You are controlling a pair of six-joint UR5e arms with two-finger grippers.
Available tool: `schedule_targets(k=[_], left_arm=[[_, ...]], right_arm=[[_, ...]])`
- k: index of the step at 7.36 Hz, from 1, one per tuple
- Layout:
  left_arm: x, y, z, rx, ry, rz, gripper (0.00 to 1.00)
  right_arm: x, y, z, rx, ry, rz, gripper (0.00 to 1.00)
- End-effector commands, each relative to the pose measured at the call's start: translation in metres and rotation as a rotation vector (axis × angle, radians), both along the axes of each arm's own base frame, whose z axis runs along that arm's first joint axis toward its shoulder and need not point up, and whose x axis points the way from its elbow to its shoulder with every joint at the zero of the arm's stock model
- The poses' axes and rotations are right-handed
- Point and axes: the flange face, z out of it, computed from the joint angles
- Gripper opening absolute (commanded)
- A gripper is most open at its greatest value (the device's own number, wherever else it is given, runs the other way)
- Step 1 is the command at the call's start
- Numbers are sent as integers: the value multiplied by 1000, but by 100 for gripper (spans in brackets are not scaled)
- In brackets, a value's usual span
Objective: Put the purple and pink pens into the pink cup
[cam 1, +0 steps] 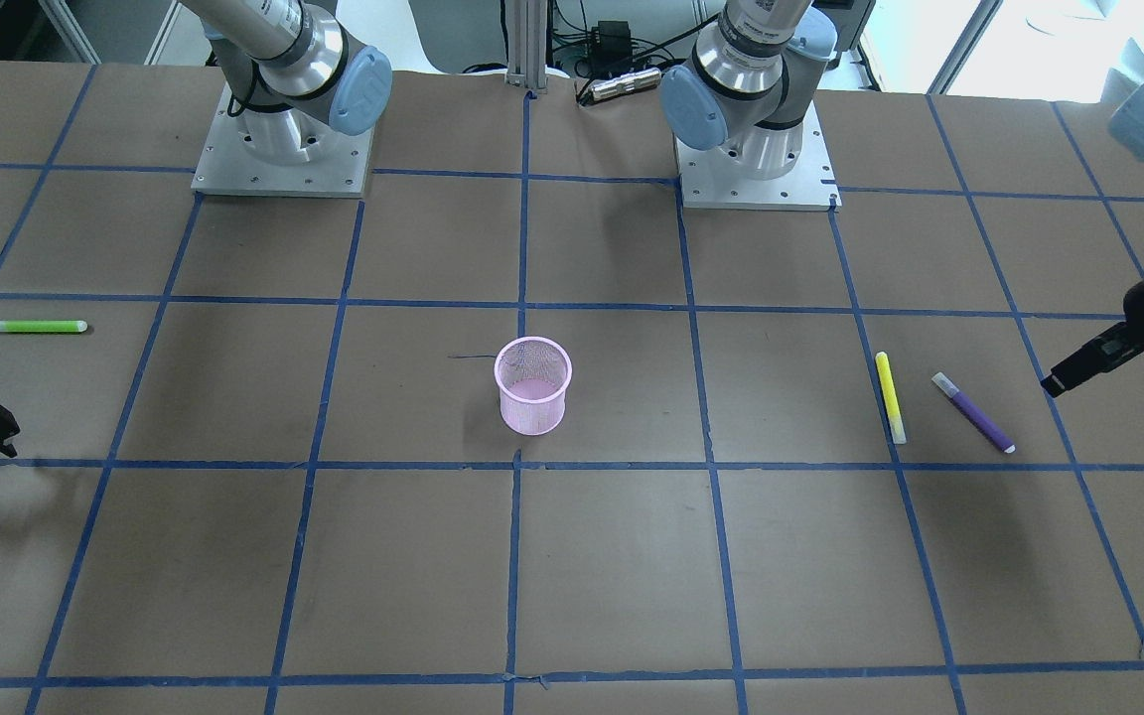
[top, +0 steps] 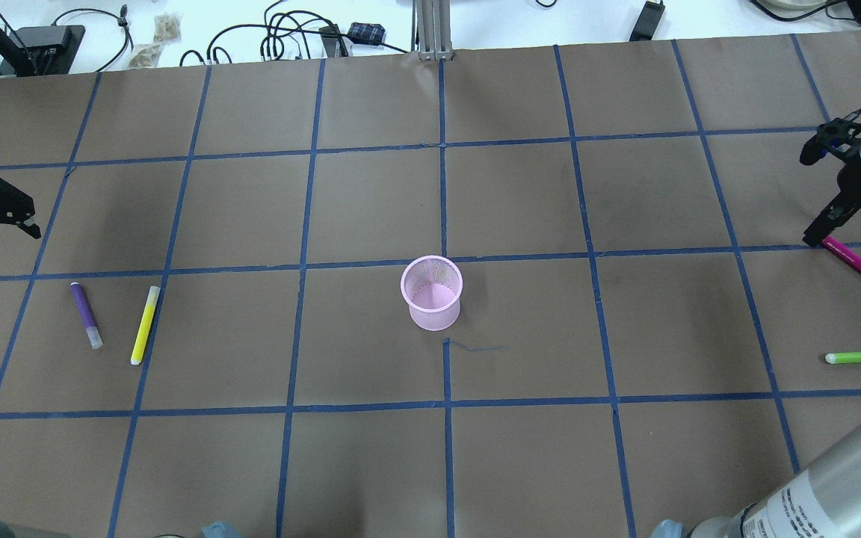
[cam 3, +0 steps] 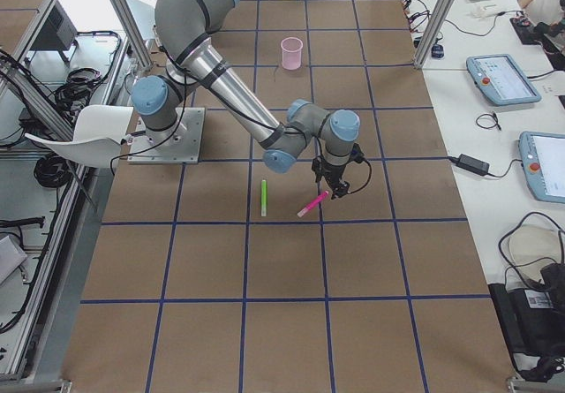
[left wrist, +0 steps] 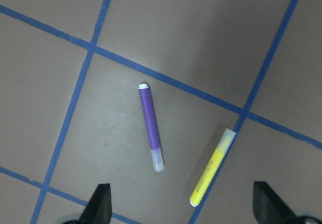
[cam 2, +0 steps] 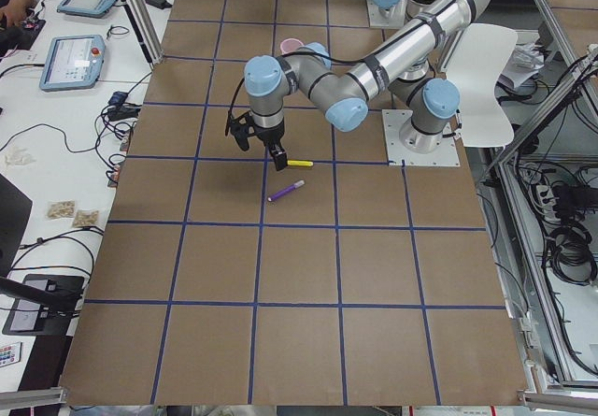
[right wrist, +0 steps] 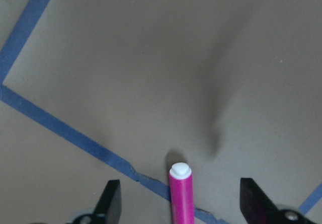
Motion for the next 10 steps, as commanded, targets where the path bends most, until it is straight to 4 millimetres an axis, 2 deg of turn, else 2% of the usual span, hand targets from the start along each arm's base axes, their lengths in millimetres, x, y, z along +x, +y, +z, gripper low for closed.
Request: schedule_targets(k=[1,2,4,5,6,7,8,10], left_arm=[[8,-5,-63,-1,23,15,100],[16,-10,-87,6,17,19,100],[19,-15,-116,27,40,33,96],[20,-15,-126,44,47,33,89],[20,-15,-136,57,57,33,87],[22,-14,-139,64,60,30,81],[22,-14,-141,67,63,36,77],[22,-14,-150,80,72,35,72]], right_arm=[[-3,3,-11,19,-12,5,66],[-5,2,-11,25,-15,3,52],[-6,2,-9,36,-13,0,21],[-6,3,-8,39,-15,-3,9],[-6,2,-6,37,-11,-6,1],[-7,-1,8,22,-9,-18,0],[2,-6,37,-10,-2,-51,0],[70,-23,91,-181,-141,-42,0]])
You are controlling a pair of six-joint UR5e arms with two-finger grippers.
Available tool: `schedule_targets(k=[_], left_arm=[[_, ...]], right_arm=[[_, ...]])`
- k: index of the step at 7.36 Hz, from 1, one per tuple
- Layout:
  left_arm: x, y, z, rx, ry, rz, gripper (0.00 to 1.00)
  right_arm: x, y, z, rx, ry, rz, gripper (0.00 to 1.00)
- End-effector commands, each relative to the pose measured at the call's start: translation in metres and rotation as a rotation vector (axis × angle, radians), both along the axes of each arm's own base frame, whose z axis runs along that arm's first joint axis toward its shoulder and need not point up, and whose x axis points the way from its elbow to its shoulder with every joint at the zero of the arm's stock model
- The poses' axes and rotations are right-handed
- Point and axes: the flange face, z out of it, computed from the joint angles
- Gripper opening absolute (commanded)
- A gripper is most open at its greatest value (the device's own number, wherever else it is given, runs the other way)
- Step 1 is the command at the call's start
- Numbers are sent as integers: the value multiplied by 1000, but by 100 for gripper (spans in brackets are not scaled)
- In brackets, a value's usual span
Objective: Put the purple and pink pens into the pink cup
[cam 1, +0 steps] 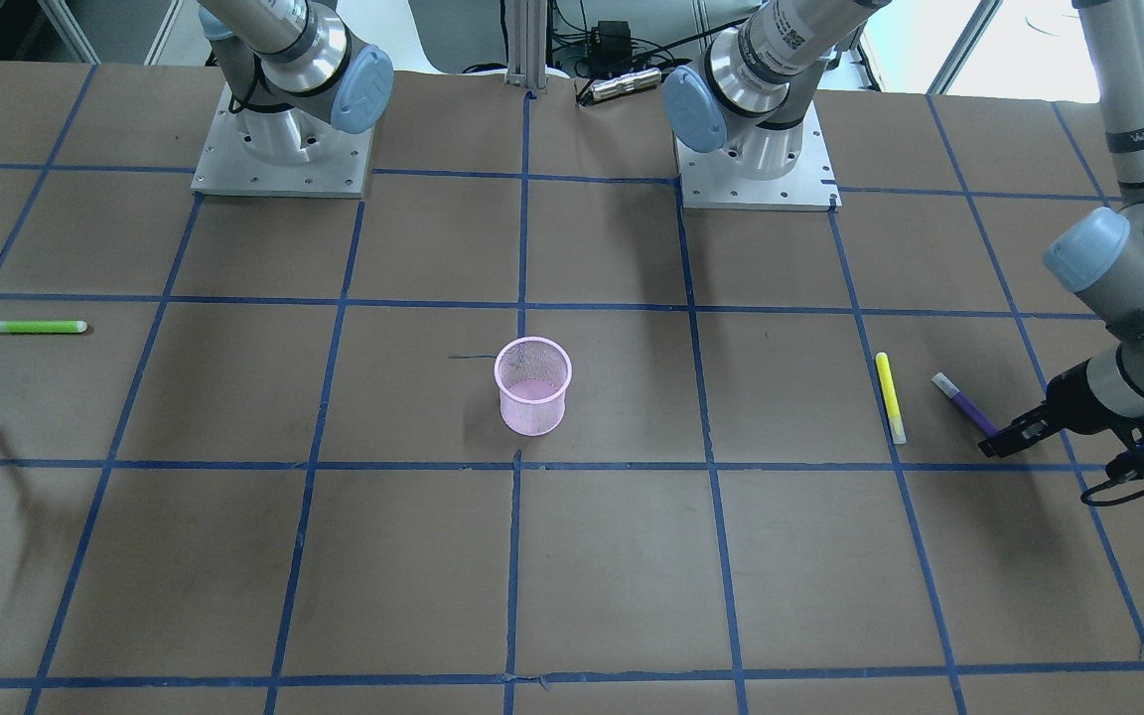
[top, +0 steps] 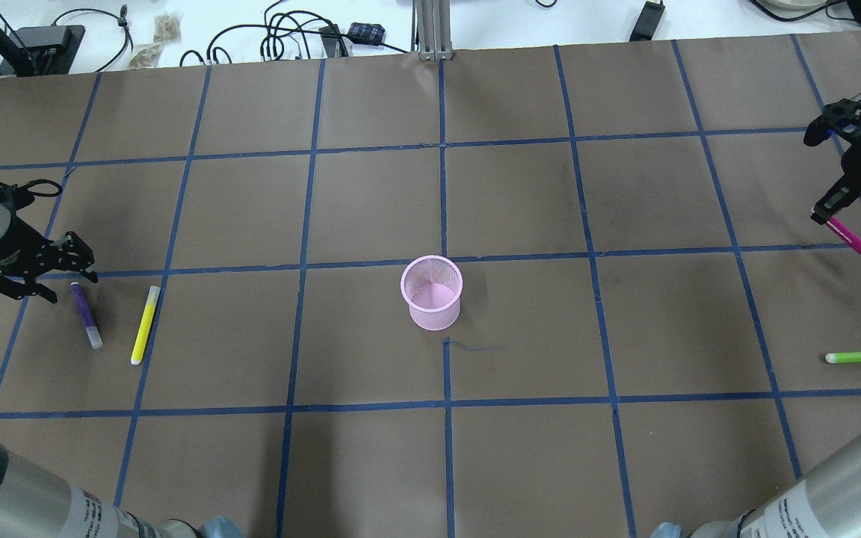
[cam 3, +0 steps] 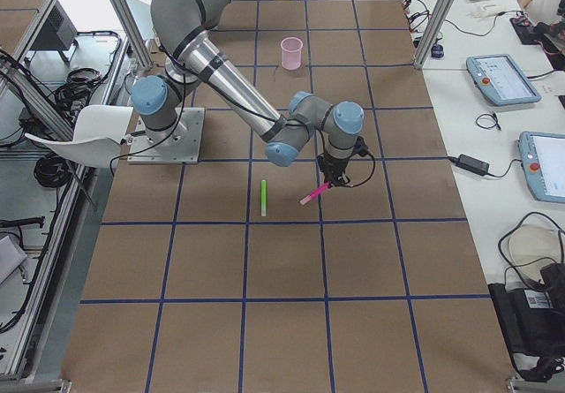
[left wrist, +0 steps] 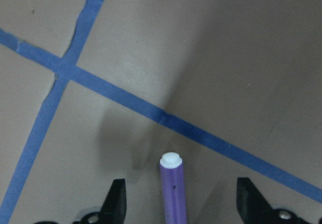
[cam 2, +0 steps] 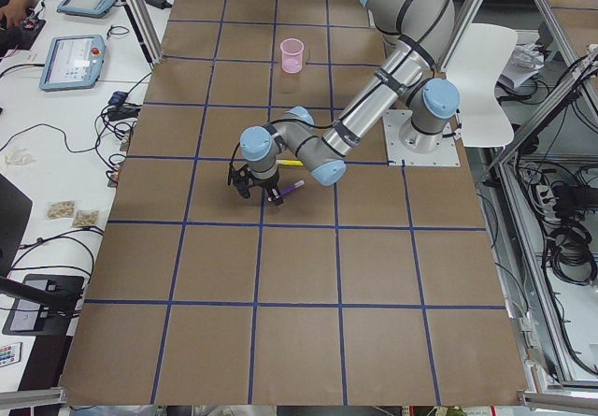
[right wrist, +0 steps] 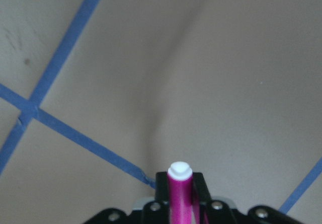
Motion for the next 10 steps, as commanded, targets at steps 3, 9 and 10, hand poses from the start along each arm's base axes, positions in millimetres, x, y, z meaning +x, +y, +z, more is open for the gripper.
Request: schedule_targets(k=[3,9,10], left_arm=[[-2,4,-8,42,18,32,5],[-4,-1,46,47,16,19,0],[-4,-3,66,54,-11,10,0]], right_arm=[[197,9,94,-247,-300,-31,0],[485,139,125,-595,-493,-83,0],[501,151,131,-646,-535,-63,0]])
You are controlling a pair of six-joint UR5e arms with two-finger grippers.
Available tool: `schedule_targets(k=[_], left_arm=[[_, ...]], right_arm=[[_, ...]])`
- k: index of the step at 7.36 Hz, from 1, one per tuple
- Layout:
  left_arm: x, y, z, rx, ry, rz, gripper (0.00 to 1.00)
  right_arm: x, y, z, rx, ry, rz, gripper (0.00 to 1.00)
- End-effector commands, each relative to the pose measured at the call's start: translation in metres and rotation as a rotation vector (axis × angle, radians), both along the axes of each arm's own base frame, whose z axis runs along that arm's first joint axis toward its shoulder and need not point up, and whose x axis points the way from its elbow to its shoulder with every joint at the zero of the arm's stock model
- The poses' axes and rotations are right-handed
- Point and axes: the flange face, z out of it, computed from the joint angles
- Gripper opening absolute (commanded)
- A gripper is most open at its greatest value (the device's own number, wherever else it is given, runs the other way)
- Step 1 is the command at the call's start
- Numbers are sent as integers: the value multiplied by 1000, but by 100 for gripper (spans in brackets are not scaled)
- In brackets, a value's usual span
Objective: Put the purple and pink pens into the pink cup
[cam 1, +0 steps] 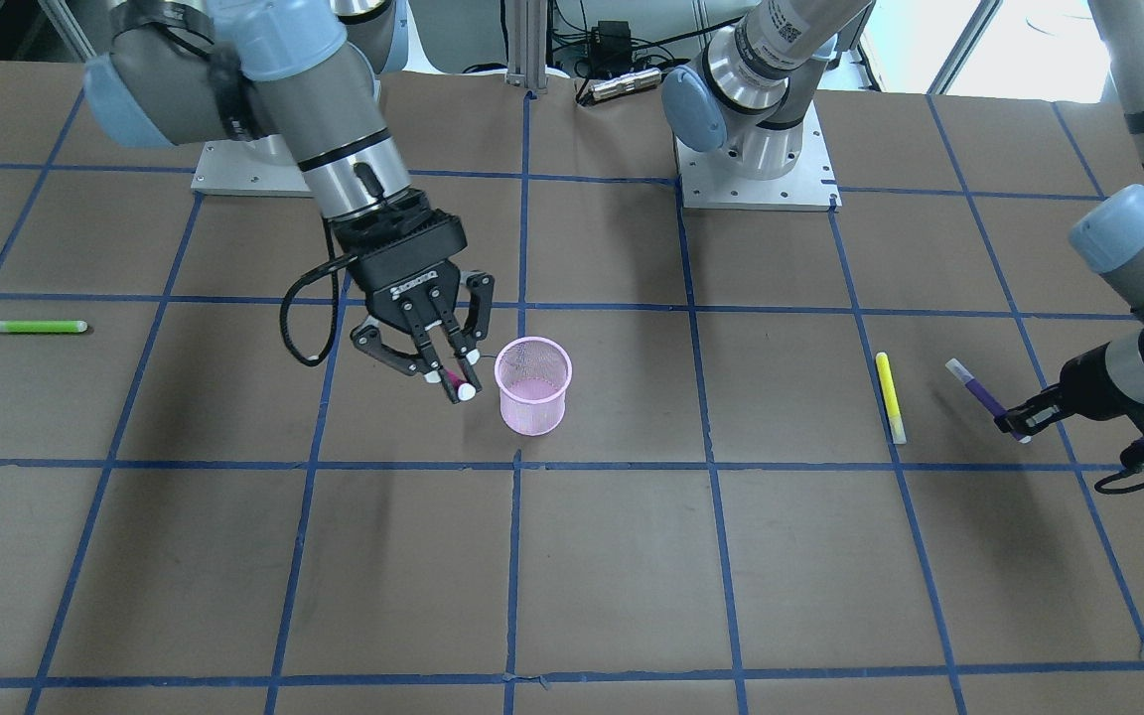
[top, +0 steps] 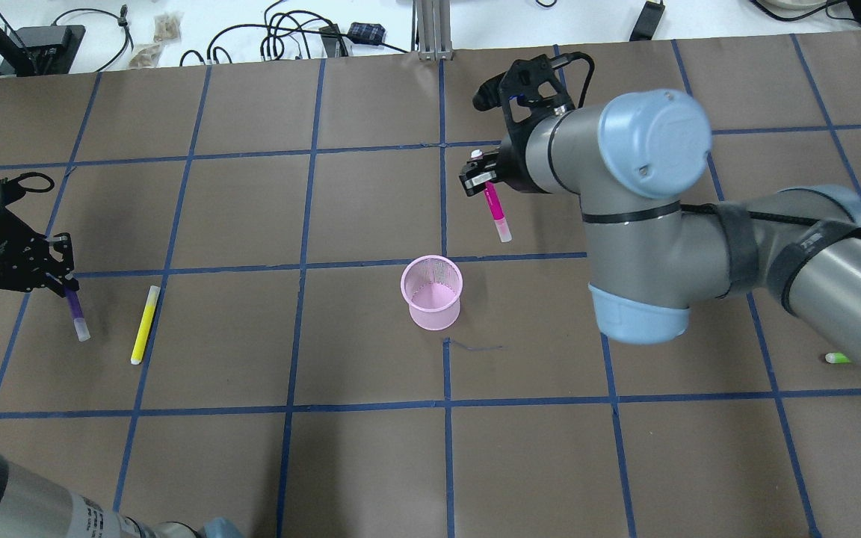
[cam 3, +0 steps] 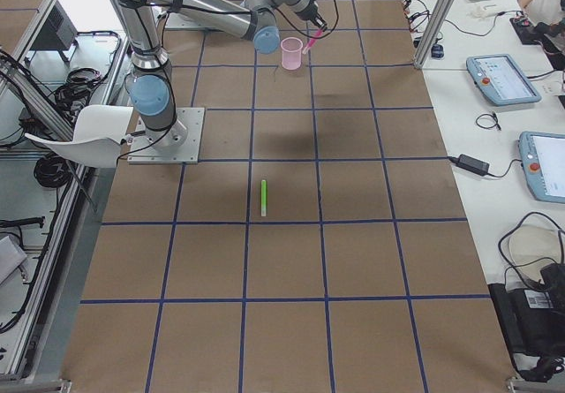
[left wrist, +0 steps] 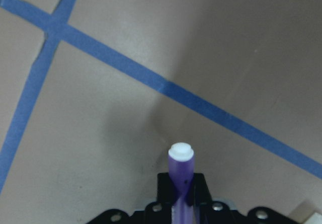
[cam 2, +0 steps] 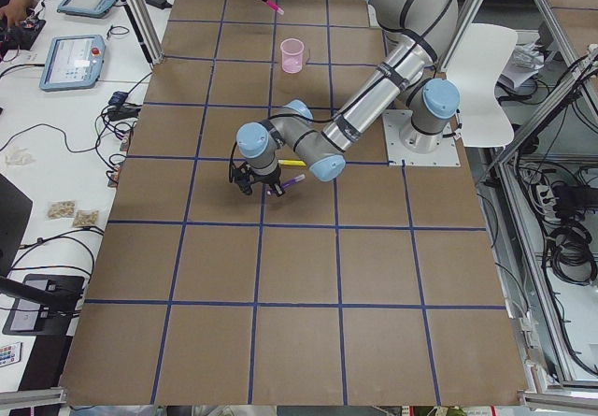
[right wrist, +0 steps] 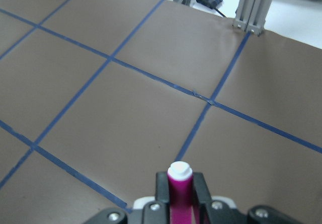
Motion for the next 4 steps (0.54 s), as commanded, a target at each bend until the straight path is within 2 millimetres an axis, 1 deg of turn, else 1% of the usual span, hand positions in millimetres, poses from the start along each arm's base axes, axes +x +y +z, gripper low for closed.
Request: schedule_targets(k=[1,2,3,4], left_arm=[[-3,-5,44,-7,-51,-20,0],[-13,-8,65,-32,-72,-38,0],[-26,-10,84,-56,-89,-56,0],[-40,-11,99,-81,-103,-77,0]], right_arm=[[38,37,4,-109,-111,-23,0],[42,46,-6,-118,-136,-34,0],[42,54,-12,-131,-162,-46,0],[45,65,-20,-119,-197,-66,0]])
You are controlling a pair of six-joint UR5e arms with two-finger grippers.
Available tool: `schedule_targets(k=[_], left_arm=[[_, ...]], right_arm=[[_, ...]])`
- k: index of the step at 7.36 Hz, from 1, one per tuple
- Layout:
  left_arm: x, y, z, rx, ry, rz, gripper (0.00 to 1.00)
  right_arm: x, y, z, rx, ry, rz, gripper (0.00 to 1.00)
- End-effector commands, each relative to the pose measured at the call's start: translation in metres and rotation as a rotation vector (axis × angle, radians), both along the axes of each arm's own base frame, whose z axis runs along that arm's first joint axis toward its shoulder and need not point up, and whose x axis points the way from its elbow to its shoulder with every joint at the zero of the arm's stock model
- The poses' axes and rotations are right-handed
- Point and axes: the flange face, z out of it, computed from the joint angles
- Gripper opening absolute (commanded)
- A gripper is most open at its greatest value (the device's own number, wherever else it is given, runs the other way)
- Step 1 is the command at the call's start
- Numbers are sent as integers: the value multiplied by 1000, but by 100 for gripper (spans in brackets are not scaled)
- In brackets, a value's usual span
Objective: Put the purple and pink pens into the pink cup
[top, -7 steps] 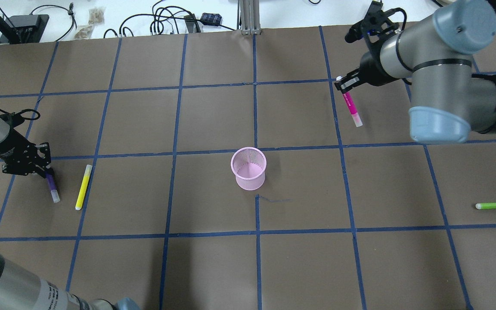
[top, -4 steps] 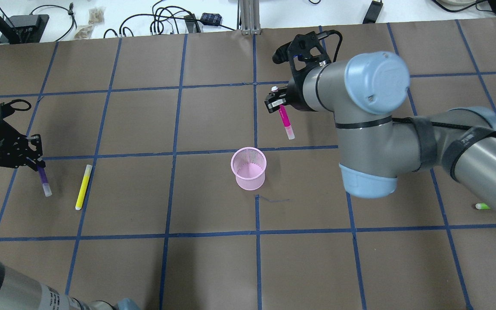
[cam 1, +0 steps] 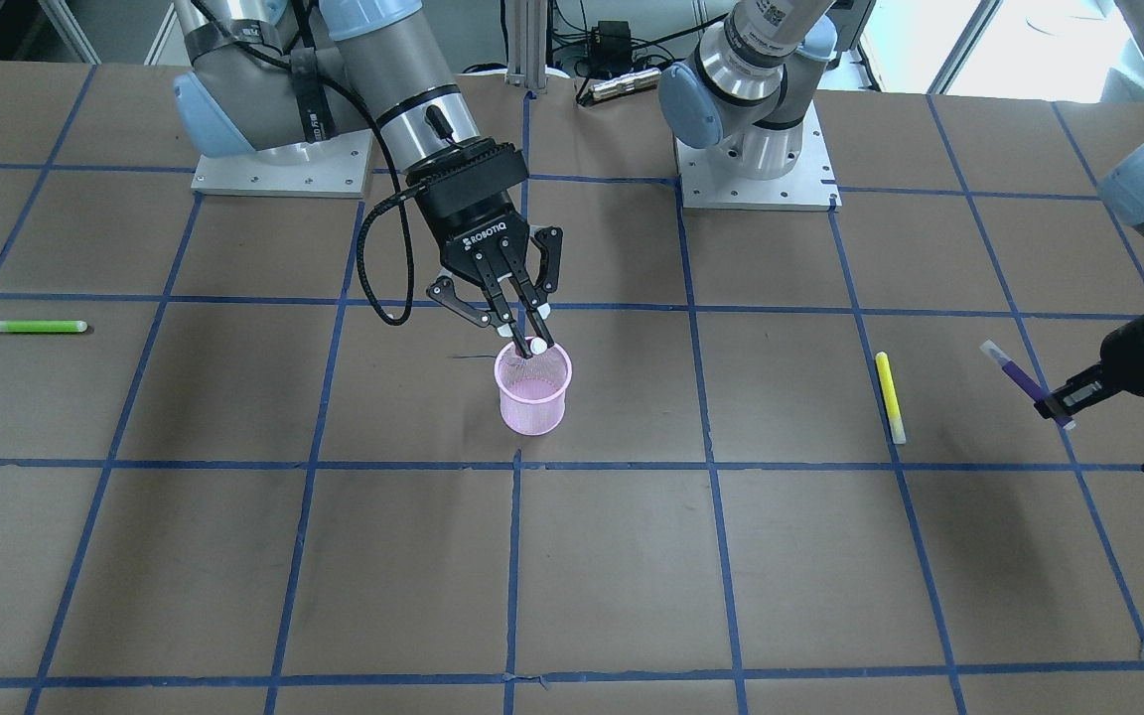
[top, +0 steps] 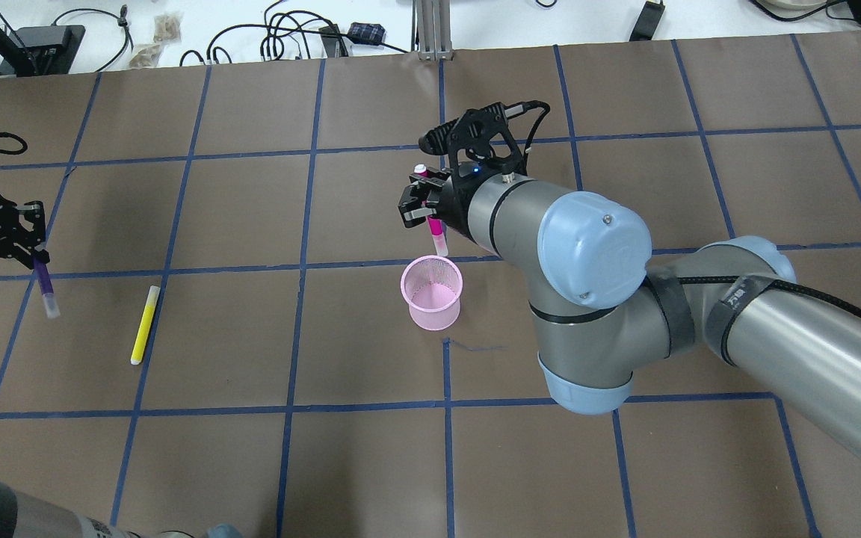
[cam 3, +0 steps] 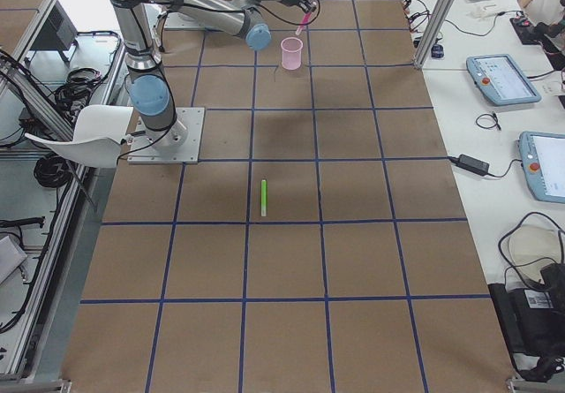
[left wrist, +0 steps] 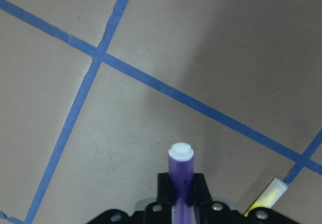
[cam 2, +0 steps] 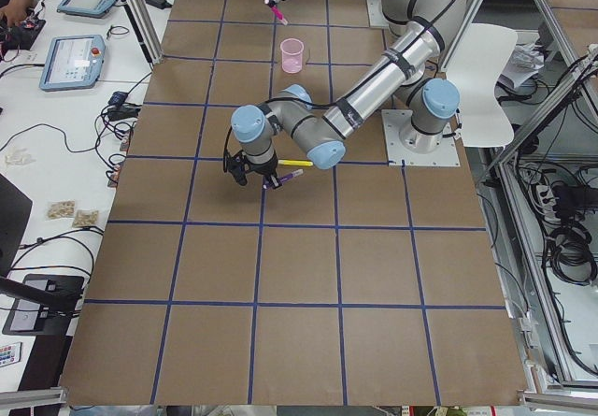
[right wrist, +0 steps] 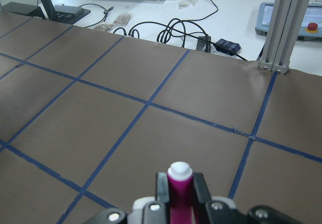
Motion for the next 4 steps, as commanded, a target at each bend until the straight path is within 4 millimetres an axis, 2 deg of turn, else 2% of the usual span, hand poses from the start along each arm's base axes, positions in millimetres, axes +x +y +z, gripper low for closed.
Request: schedule_targets(k=[1,3,4], left_arm=[[-34,-4,39,-55,-38,-54,0],[-79,-10,72,-120,-61,-108,0],[-109,-12,85,-145,-74,-82,0]], right_arm=[[7,18,-18,-4,-48,-9,0],[19,16,-45,-26,-68,-11,0],[21,13,-57,-38,-53,-13,0]])
